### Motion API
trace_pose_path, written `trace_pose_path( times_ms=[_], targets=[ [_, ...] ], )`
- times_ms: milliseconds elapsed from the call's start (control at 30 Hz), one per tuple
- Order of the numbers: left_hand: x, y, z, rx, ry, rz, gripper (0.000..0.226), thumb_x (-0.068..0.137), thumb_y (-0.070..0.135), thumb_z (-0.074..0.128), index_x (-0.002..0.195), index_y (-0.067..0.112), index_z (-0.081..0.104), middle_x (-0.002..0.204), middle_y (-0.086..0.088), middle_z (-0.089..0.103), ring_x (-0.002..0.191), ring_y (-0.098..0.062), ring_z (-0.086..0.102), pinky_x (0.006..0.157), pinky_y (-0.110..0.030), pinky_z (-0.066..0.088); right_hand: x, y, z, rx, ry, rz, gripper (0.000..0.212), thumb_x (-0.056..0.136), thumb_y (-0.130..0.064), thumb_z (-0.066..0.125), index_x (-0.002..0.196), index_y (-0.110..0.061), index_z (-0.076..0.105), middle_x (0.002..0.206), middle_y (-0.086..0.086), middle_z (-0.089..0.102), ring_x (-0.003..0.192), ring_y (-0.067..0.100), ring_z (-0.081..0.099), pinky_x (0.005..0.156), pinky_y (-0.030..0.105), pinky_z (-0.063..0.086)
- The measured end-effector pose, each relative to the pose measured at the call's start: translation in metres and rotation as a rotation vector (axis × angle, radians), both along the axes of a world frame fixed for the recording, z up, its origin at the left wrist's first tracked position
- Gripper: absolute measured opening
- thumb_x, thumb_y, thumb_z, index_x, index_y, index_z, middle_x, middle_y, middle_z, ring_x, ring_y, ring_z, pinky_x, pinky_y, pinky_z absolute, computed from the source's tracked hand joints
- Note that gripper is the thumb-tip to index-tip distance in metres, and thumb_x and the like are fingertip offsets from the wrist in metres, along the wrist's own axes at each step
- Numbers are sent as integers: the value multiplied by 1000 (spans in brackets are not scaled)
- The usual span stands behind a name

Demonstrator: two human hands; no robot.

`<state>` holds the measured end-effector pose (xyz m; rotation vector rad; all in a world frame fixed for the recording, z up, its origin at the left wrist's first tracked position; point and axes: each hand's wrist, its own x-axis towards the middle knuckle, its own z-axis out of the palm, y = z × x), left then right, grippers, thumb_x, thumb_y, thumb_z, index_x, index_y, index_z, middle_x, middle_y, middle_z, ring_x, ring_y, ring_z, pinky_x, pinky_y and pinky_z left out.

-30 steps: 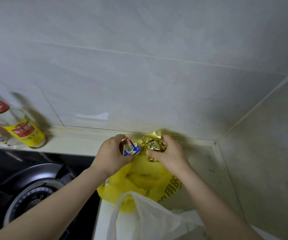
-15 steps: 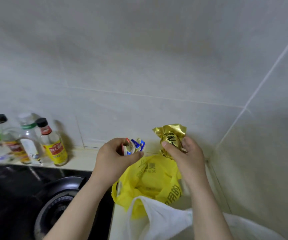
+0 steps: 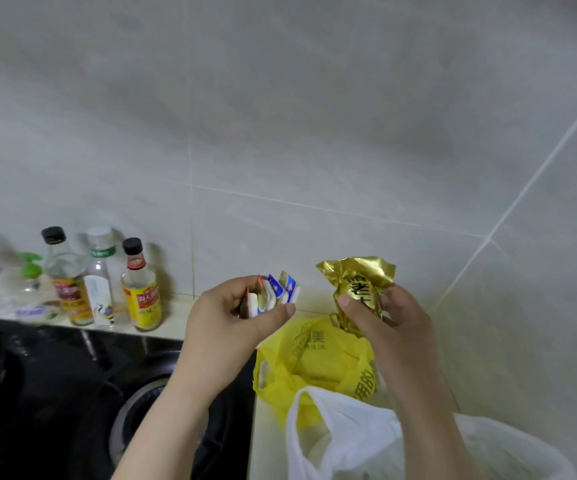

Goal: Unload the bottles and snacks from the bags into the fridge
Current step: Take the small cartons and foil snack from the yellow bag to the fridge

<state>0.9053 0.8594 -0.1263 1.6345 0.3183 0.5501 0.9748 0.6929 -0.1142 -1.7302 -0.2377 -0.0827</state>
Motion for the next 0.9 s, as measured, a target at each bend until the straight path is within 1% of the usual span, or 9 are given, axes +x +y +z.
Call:
trace_pose_path(
  times_ms=[167,267,367,467,533,600,700,767,900],
  targets=[
    [-16,0,-1,-93,-24,81,18,69,18,83,84,21,74,79,-4,73,71,-15,62,79,-53,55,-10,9,0,-10,-8,56,14,75,-24,78,85,-21,69,78,-11,72,67,3,68,55,8,44],
    [-23,-5,6,-97,-32,163,20,70,17,82,84,29,74,76,0,73,71,-23,65,78,-45,55,-9,15,2,53,13,140,12,77,-19,76,86,-19,68,74,-16,71,63,-4,66,55,7,44],
    [-34,-10,10,-61,-18,247,14,71,18,80,82,24,74,75,3,73,77,-26,68,73,-31,55,-6,21,1,153,34,259,14,78,-10,75,89,-17,69,78,-13,73,65,-3,67,55,6,45],
    [-50,-23,12,1,6,382,13,72,21,79,83,24,74,74,6,73,73,-15,68,66,-18,51,-5,26,-1,214,51,396,17,79,-7,74,93,-14,69,84,-6,74,69,2,69,57,9,48],
    [-64,-32,13,-10,23,469,14,72,21,79,84,26,74,76,5,74,73,-14,69,68,-21,54,-7,31,-2,228,55,494,19,78,-8,75,94,-15,69,87,-3,74,73,4,70,59,11,50],
    [-76,-36,14,-25,26,519,16,71,20,80,85,25,74,78,3,75,74,-16,70,74,-32,56,-10,35,-4,227,48,550,21,77,-12,76,96,-18,69,90,-5,74,77,6,70,63,16,52],
    [-105,-44,20,-11,20,647,20,69,19,81,88,25,75,81,4,75,76,-16,71,78,-41,58,-27,44,-3,196,33,642,25,76,-22,78,99,-22,68,95,-7,73,84,11,70,76,34,56],
    [-129,-47,27,20,14,731,21,68,19,82,86,27,74,79,6,75,74,-13,71,76,-38,59,-45,54,0,190,28,701,27,75,-25,79,100,-24,67,96,-7,73,85,11,70,81,40,57],
    [-188,-44,36,50,6,896,21,68,21,82,86,29,74,78,8,74,72,-12,70,70,-29,58,-95,80,12,183,-4,866,29,75,-33,79,102,-28,67,100,-9,72,92,11,69,86,42,55]
  ],
)
